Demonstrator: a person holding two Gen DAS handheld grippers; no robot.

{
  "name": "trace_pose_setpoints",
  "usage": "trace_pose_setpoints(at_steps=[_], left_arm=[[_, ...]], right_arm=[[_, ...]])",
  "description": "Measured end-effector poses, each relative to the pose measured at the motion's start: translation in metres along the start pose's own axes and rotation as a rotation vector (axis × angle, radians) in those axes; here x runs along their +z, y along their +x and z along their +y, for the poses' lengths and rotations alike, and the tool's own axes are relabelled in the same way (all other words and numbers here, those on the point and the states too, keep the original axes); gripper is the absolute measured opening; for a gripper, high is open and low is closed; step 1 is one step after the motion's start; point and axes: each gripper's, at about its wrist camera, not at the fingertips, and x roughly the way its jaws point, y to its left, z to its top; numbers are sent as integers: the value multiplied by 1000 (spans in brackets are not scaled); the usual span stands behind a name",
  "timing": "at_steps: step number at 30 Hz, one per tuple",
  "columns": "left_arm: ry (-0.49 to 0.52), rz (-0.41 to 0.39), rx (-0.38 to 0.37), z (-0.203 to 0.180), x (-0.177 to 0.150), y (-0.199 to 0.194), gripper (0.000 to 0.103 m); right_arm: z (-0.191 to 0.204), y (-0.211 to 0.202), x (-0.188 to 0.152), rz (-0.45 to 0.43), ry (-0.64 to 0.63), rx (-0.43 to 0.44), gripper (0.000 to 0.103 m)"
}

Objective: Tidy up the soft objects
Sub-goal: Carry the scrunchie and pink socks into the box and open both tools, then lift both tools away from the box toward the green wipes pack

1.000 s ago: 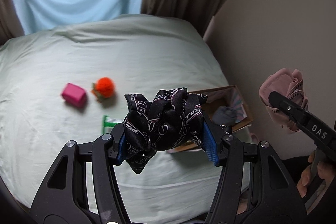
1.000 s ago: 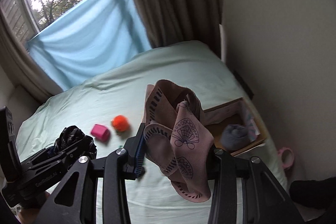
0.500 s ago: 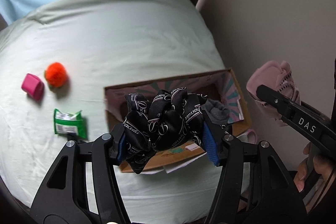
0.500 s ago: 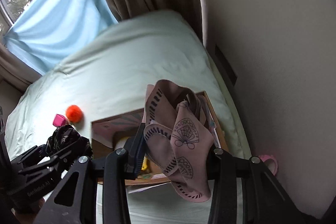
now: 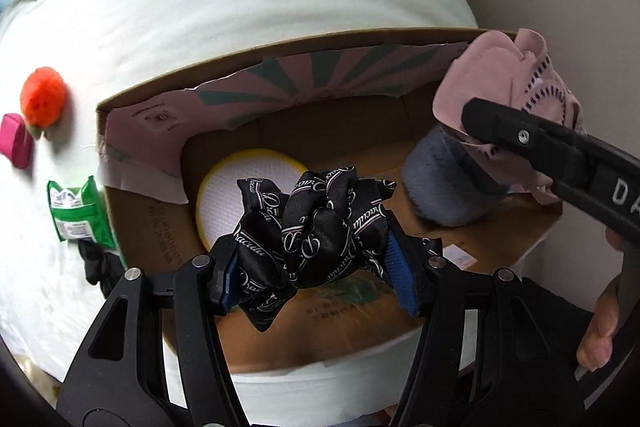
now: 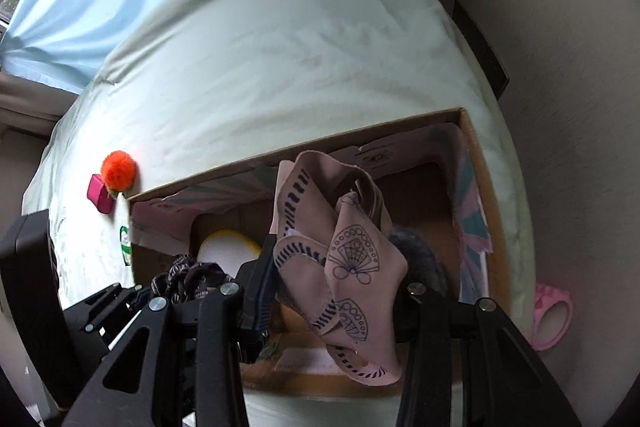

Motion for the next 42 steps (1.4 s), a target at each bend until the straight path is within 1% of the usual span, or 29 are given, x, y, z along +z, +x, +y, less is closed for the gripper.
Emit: trace_pose_setpoints(at_steps=[1, 2, 3, 4, 5, 7, 10, 13, 16, 23, 28, 32, 35, 42], left_arm=[[6, -7, 13, -2, 1, 0, 74], [21, -12, 34, -3, 1, -1, 89], [34, -14, 51, -4, 1, -3, 95], [49, -18, 68, -5, 2, -5, 102], [65, -20, 81, -6, 2, -7, 102], [90, -17, 86, -6, -1, -9, 102], [94, -20, 90, 3, -4, -14, 102], [86, -21, 82, 8, -4, -18, 102], [86, -35, 81, 6, 1, -25, 102], [68, -90, 59, 11, -2, -59, 102], [64, -158, 61, 17, -14, -97, 102], [41, -235, 66, 27, -29, -133, 102], [29, -291, 70, 37, -44, -161, 102], [-16, -434, 69, 74, -90, -233, 102]], right_arm=[[-2, 3, 3, 1, 5, 2, 42], [-2, 6, 4, 1, 11, 12, 51], [-2, 9, 6, 5, 19, 21, 60], [-2, 10, 7, 6, 30, 21, 79], [-3, 10, 8, 3, 35, 17, 96], [-4, 8, 10, -10, 37, 9, 102], [-8, 4, 9, -8, 39, -9, 102], [-11, -2, 4, -34, 65, 2, 102], [-10, -6, 1, -42, 74, 3, 102], [3, -27, -6, -71, 42, -8, 102], [18, -53, -12, -101, 22, -2, 102], [36, -81, -21, -154, -25, -29, 102], [54, -107, -31, -200, -70, -54, 102], [102, -163, -63, -312, -162, -68, 102]])
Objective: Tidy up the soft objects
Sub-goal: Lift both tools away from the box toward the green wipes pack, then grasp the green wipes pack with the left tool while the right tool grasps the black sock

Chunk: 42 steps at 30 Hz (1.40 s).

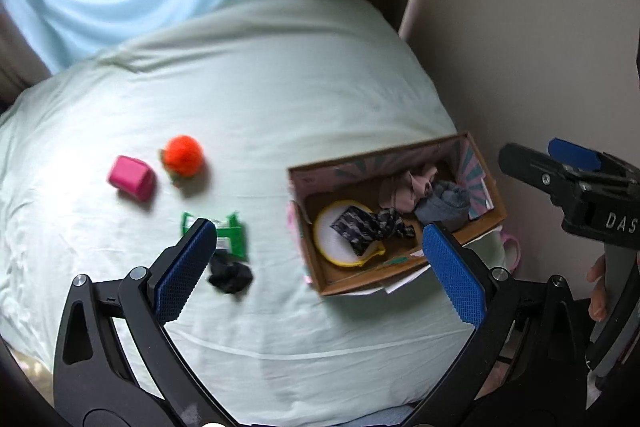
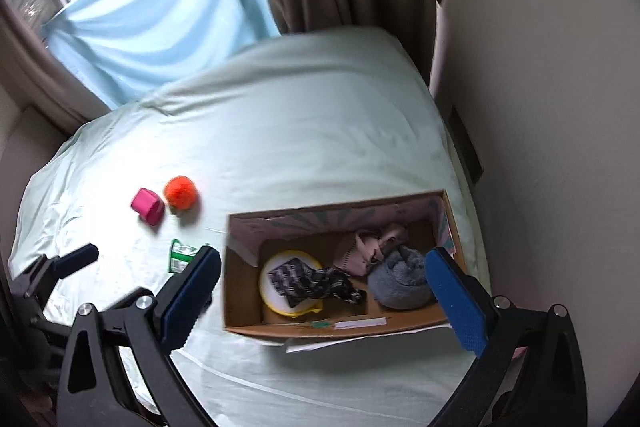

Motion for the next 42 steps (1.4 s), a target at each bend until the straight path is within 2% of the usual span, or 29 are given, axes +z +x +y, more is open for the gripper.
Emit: trace_pose_setpoints(at_steps=[6, 9, 13, 18, 23, 29, 36, 42], left_arm=[[-9, -118, 4, 48, -13, -73, 102], [-18, -162, 0, 75, -21, -103, 102], [-24, -200, -9, 112, -33, -130, 102], [-11, -215, -22, 154, -40, -143, 102], [39, -193, -43, 192, -39, -137, 102], [161, -167, -63, 228, -32, -117, 102], [317, -95, -118, 253, -17, -61, 102], [525, -22, -126, 236, -13, 8, 102]], right_arm=[[43, -51, -7, -74, 5, 21, 102], [67, -75, -10, -123, 0, -1, 102], [102, -97, -16, -171, -23, -14, 102], [140, -107, -28, -209, -18, -15, 102], [177, -104, -40, -213, -17, -20, 102], [210, -85, -54, -203, 24, -44, 102], [227, -38, -70, -143, 87, -66, 102], [235, 17, -85, -86, 95, -64, 102]])
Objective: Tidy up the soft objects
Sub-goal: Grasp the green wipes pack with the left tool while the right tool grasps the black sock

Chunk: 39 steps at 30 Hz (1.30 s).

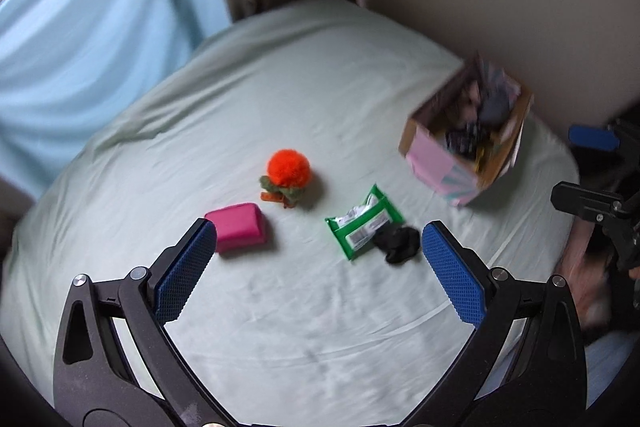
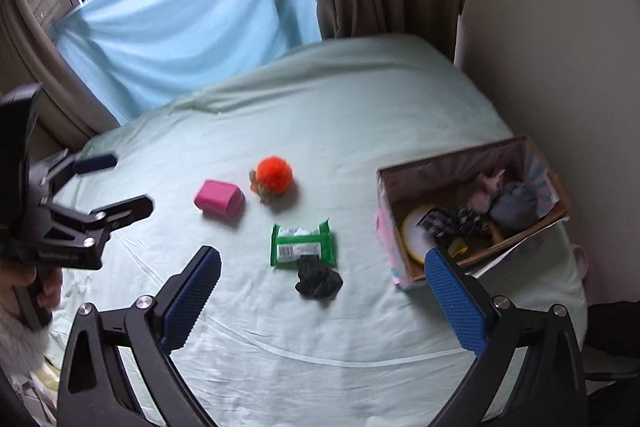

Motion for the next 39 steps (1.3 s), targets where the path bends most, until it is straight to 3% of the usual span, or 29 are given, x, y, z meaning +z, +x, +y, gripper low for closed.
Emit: trace_pose_setpoints(at_steps=[9, 14, 18, 25, 28, 33, 36, 39], left_arm=[[161, 134, -94, -24, 16, 113, 100], [246, 232, -156, -45, 10, 184, 89], [266, 297, -198, -56, 2, 228, 88], [264, 378, -231, -64, -17, 283, 84], [211, 410, -254, -59, -22, 298, 81], [171, 433, -265, -59, -24, 309, 67], [197, 426, -217, -64, -26, 312, 57], [183, 413, -223, -62, -27, 309, 47]], right_arm=[[3, 100, -37, 98, -50, -30, 101], [4, 153, -54, 150, -28, -28, 101], [8, 191, -68, 185, -42, -38, 98], [8, 239, -84, 237, -22, -45, 84], [7, 253, -87, 259, -23, -47, 74], [8, 267, -91, 287, -58, -58, 62], [9, 269, -93, 297, -78, -66, 49], [10, 269, -93, 303, -97, -73, 34]])
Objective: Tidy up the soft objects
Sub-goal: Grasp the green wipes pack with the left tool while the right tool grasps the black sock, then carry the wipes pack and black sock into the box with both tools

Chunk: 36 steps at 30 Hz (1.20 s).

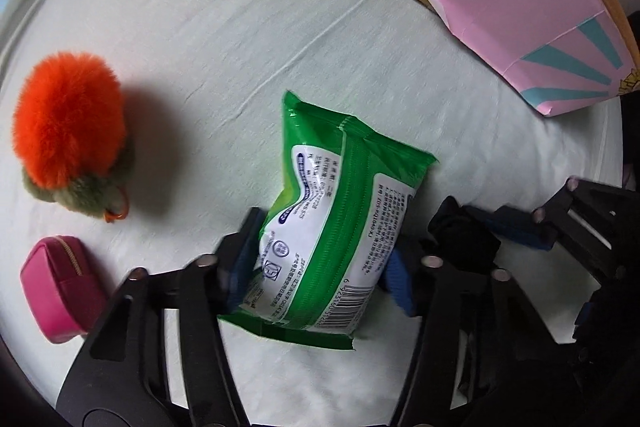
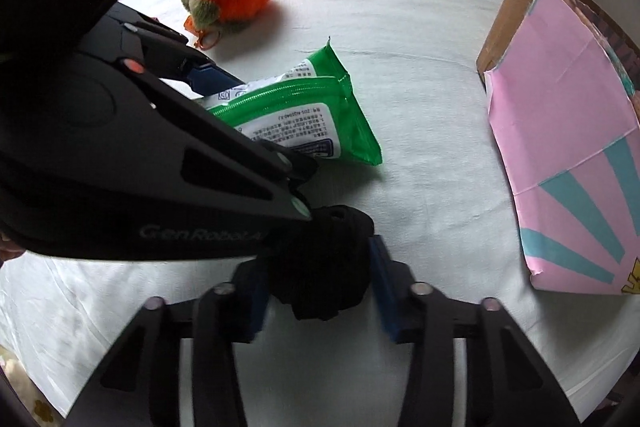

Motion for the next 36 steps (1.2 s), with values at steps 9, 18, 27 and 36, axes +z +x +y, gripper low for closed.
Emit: trace_pose_setpoints(at_steps=[9, 18, 27, 36], left_arm=[[-89, -13, 5, 11, -13, -21, 41], [-173, -75, 57, 1, -32, -92, 41], [-331, -201, 93, -8, -51, -207, 41], [-489, -337, 153, -28, -81, -310, 41]], right_arm=[[-2, -14, 1, -21, 18, 6, 27], [3, -66, 9, -77, 17, -6, 27], [0, -166, 19, -192, 13, 2, 27], [-7, -260, 26, -285, 35, 14, 28]])
